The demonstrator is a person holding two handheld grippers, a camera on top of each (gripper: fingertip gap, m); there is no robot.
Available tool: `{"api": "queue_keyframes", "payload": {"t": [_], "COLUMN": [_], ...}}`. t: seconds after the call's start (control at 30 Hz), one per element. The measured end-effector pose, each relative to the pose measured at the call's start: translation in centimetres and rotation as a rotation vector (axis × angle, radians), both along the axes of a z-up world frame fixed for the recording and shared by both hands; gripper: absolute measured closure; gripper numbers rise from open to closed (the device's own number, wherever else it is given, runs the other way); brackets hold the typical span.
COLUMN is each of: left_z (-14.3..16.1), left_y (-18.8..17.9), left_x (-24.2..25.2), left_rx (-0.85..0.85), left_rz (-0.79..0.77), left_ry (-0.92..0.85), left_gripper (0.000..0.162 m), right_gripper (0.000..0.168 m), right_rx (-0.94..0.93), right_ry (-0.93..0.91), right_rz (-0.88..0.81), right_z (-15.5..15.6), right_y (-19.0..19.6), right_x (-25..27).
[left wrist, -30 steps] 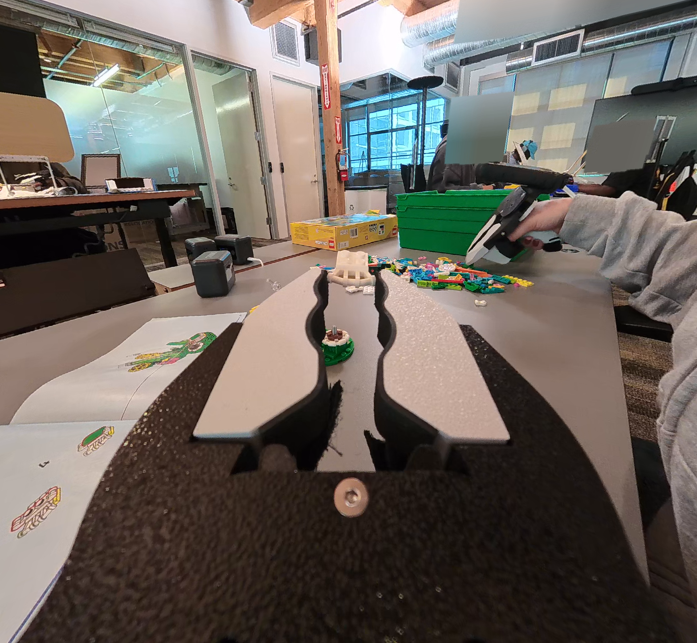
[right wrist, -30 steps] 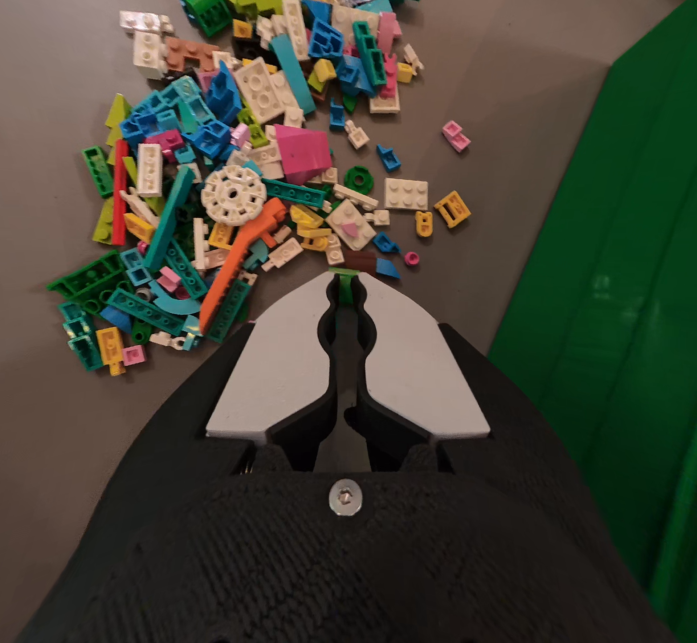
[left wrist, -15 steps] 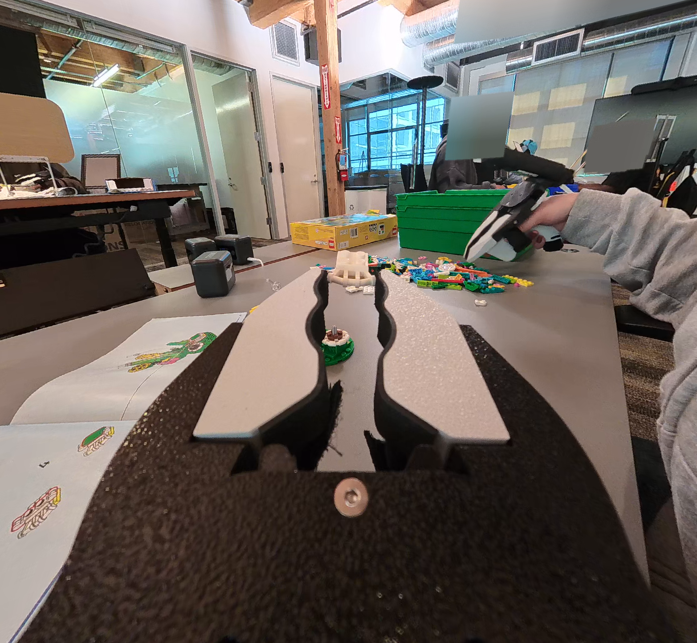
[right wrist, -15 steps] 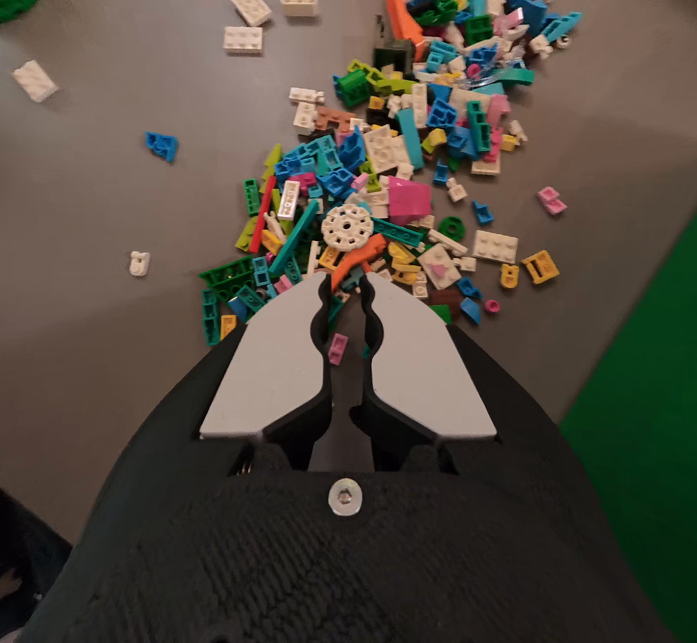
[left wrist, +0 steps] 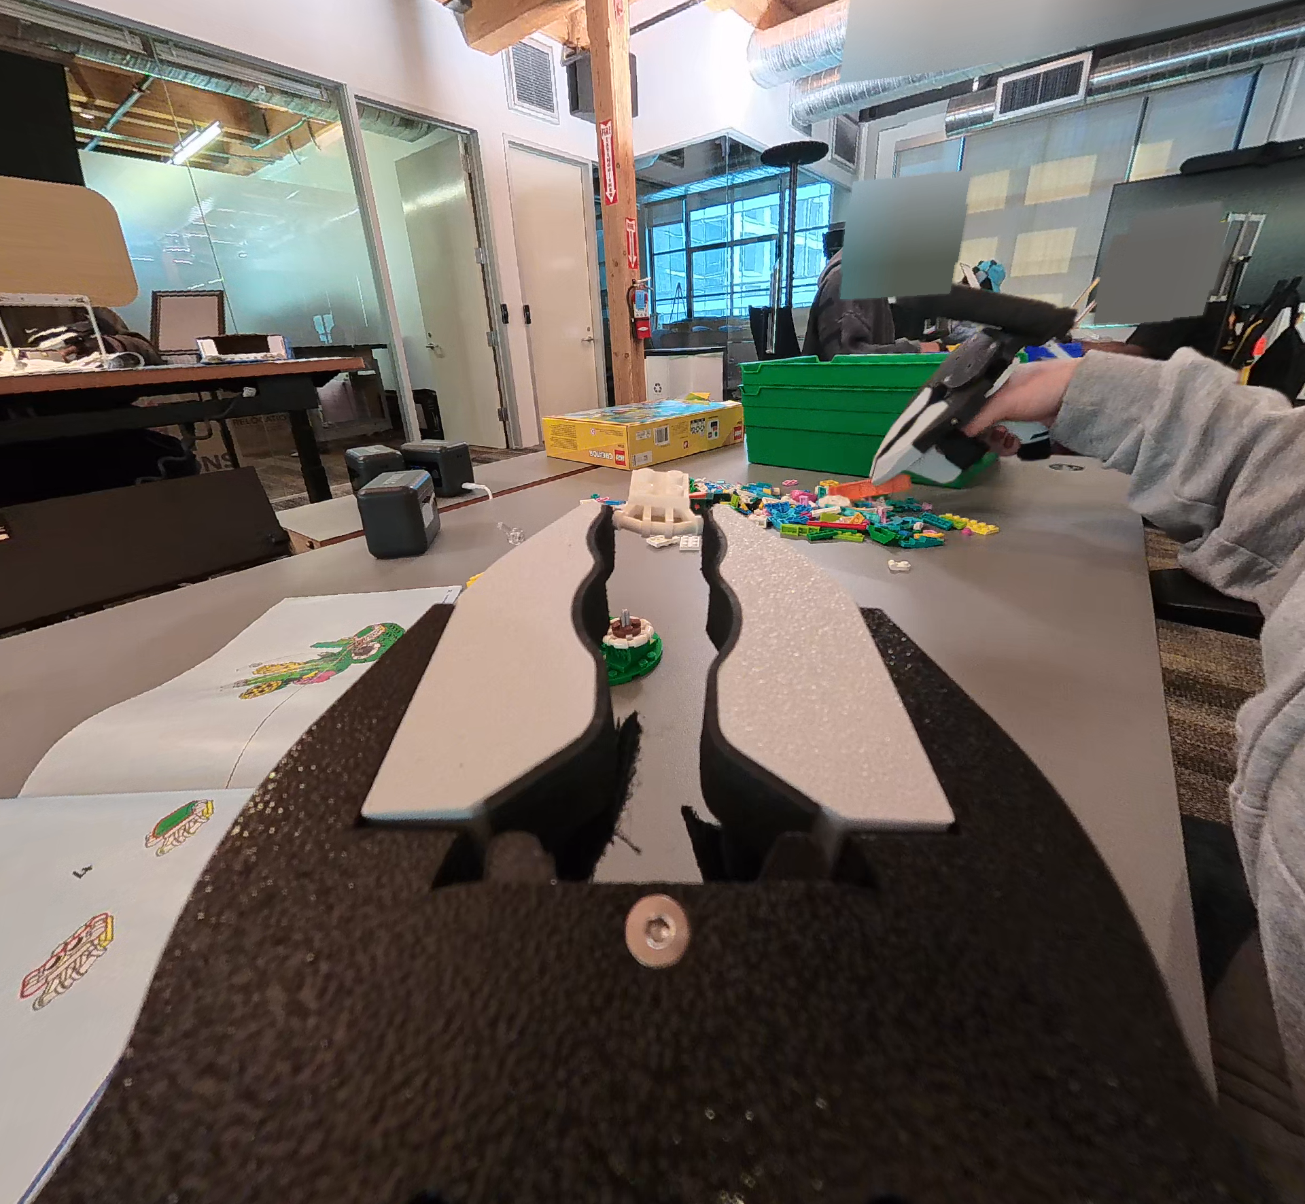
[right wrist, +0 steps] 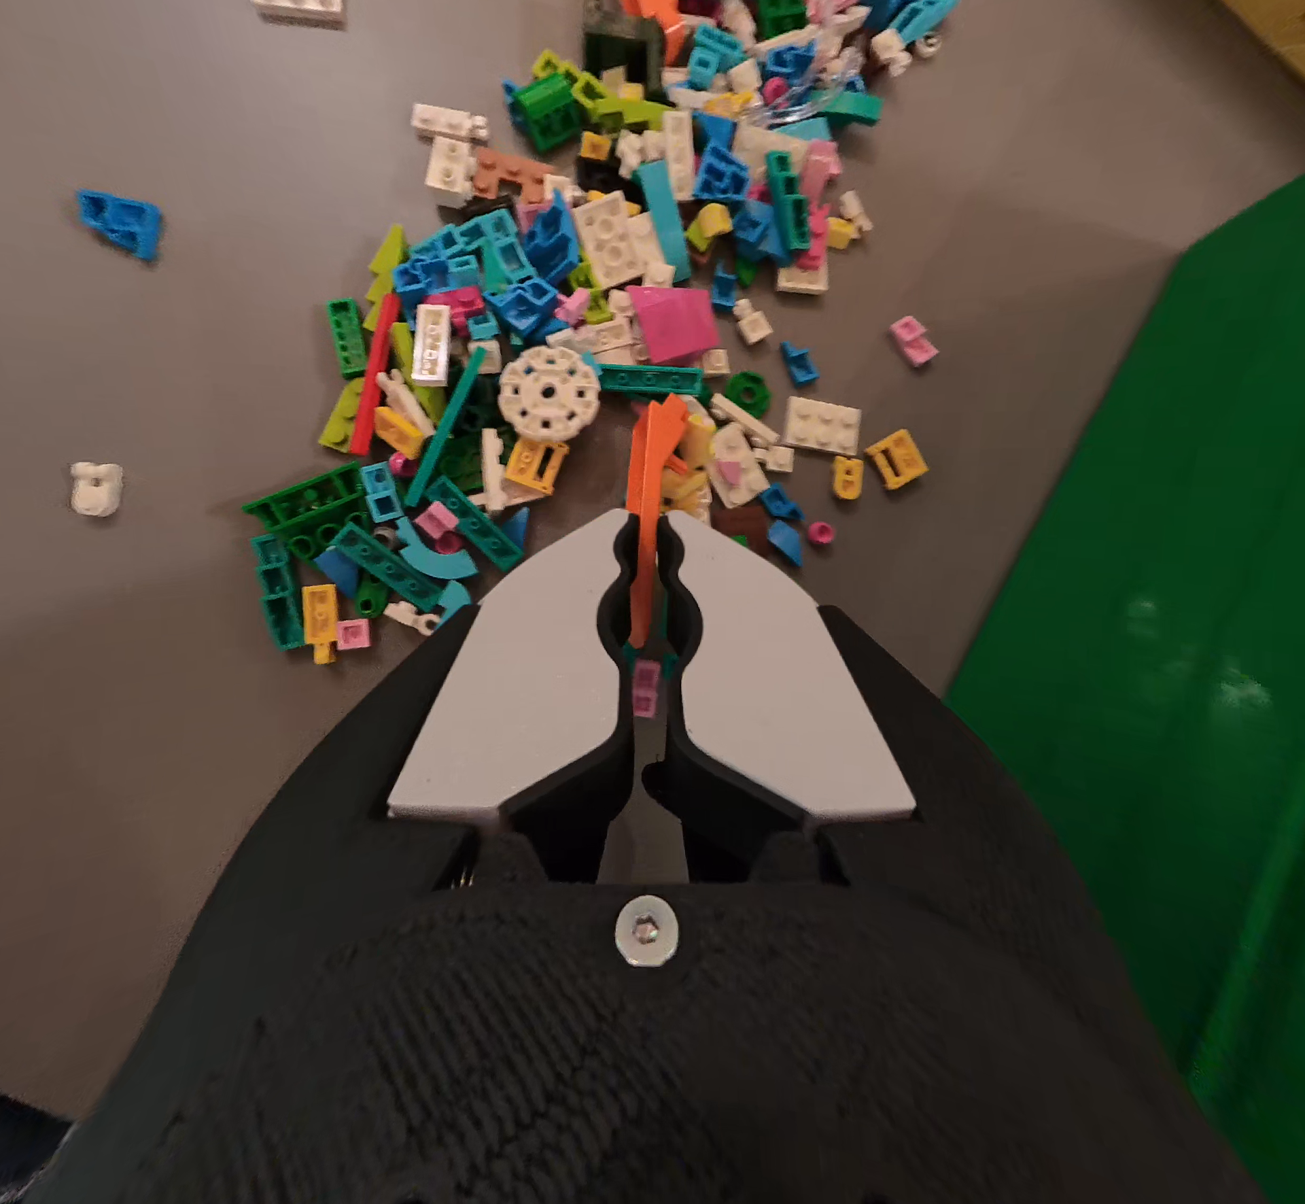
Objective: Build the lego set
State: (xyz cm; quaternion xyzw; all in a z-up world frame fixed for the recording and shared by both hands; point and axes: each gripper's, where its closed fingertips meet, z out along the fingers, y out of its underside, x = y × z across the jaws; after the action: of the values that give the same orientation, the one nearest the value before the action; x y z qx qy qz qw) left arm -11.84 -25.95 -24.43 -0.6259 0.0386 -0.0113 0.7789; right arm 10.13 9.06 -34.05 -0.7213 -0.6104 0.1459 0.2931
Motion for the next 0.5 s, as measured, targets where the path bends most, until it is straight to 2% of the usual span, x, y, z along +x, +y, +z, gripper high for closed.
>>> {"api": "queue_keyframes", "payload": {"t": [0.13, 0.3, 0.4, 0.5], "left_z": [0.0, 0.0, 0.0, 0.0], "left_y": [0.0, 0.0, 0.0, 0.0], "left_x": [0.0, 0.0, 0.0, 0.0], "left_rx": [0.0, 0.0, 0.0, -0.001], "left_rz": [0.0, 0.001, 0.001, 0.001], "left_ry": [-0.001, 0.001, 0.0, 0.0], "left_gripper": [0.139, 0.139, 0.139, 0.139], "right_gripper": [0.165, 0.164, 0.154, 0.152], "right_rx": [0.098, 0.111, 0.102, 0.021], "right_ry": [-0.041, -0.101, -0.099, -0.066], "right_rz": [-0.059, -0.07, 0.0, 0.114], "right_z": [0.5, -0.3, -0.5, -0.4], "right_y": [1.6, 2.1, 1.2, -1.2], "right_x": [1.2, 2.1, 1.9, 1.2]}}
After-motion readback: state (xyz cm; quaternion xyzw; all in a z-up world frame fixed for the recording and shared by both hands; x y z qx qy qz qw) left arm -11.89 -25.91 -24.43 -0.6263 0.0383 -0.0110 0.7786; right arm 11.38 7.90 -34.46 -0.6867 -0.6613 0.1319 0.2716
